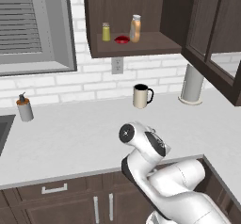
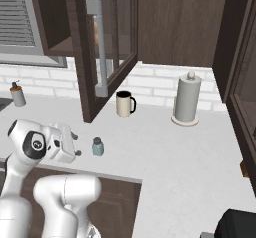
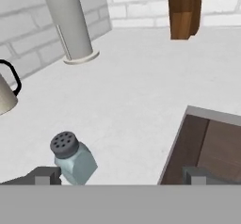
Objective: Put the shaker and condiment bottle from the counter next to their counterparts in the cabinet.
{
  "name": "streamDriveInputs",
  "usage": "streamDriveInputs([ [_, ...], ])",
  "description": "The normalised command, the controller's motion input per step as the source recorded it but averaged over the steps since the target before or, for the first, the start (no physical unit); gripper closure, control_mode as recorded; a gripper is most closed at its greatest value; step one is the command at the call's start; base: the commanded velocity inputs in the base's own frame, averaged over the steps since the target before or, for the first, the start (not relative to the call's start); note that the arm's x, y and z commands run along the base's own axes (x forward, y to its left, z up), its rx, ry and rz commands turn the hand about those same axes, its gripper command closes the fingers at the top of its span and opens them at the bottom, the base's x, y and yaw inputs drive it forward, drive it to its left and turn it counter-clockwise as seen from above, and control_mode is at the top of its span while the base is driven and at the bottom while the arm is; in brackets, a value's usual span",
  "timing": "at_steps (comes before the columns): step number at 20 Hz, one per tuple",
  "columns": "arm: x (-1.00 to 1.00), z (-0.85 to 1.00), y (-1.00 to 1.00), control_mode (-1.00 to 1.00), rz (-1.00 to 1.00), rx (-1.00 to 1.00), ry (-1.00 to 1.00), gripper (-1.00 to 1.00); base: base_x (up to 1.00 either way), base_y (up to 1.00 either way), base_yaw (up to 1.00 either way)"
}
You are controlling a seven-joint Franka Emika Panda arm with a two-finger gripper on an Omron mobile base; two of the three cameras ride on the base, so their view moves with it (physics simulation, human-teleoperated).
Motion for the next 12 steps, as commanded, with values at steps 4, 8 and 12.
streamDriveInputs([
  [4,0.01,-0.12,0.00,-1.00,0.00,0.00,0.00,-1.00,0.00,0.00,0.00],
  [8,0.11,-0.23,0.00,-1.00,0.00,-0.01,0.00,-1.00,0.00,0.00,0.00],
  [12,0.21,-0.19,0.00,-1.00,0.00,-0.01,0.00,-1.00,0.00,0.00,0.00],
])
